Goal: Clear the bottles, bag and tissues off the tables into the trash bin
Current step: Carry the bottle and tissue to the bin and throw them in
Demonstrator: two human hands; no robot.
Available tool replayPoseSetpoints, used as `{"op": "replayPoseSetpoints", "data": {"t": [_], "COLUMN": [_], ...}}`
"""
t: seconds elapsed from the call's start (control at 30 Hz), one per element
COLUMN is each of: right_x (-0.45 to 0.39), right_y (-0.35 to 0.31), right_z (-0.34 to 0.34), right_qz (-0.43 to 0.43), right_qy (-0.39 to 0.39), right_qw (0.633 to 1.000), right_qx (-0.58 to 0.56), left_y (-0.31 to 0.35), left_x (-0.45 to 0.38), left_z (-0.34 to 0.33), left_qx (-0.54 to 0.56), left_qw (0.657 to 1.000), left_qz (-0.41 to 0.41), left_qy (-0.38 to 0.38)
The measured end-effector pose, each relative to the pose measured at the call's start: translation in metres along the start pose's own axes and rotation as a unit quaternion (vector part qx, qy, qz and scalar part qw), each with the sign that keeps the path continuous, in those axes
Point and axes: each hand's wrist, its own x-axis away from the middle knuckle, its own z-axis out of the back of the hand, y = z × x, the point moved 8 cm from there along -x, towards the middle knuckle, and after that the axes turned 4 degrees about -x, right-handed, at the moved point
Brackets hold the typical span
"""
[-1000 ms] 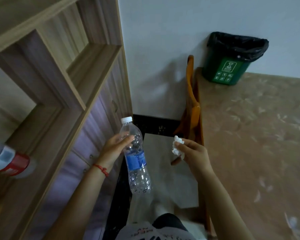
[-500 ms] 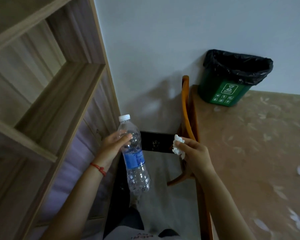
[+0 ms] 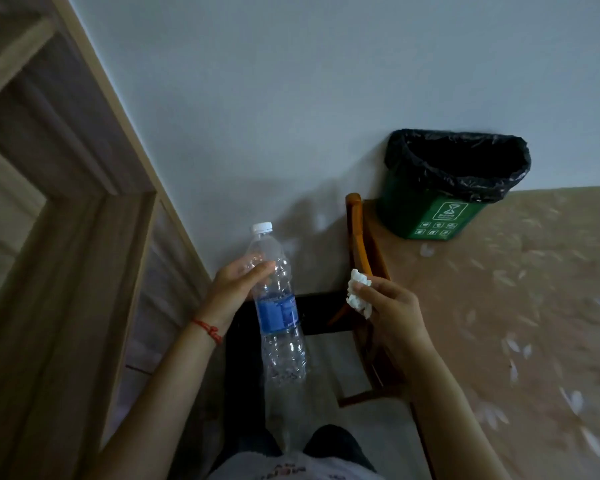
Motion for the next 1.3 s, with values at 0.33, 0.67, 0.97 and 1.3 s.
{"op": "replayPoseSetpoints", "data": {"t": [0.33, 0.67, 0.97, 1.3], "right_x": [-0.068, -0.135, -0.146, -0.140], "right_y": [-0.041, -0.085, -0.085, -0.085], "right_z": [0.010, 0.033, 0.080, 0.100], "right_qz": [0.020, 0.043, 0.032, 0.050], "right_qy": [0.030, 0.067, 0.184, 0.339], "right_qw": [0.999, 0.996, 0.981, 0.930], "right_qx": [0.000, -0.050, -0.054, -0.132], "left_y": [0.035, 0.068, 0.074, 0.076], "left_x": [-0.096, -0.174, -0.218, -0.254], "left_z": [-0.044, -0.102, -0.174, -0.247], "left_qx": [-0.010, -0.018, -0.044, -0.117], "left_qw": [0.999, 0.993, 0.975, 0.919], "left_qz": [-0.008, -0.012, 0.017, 0.056], "left_qy": [-0.053, -0.113, -0.216, -0.371]}}
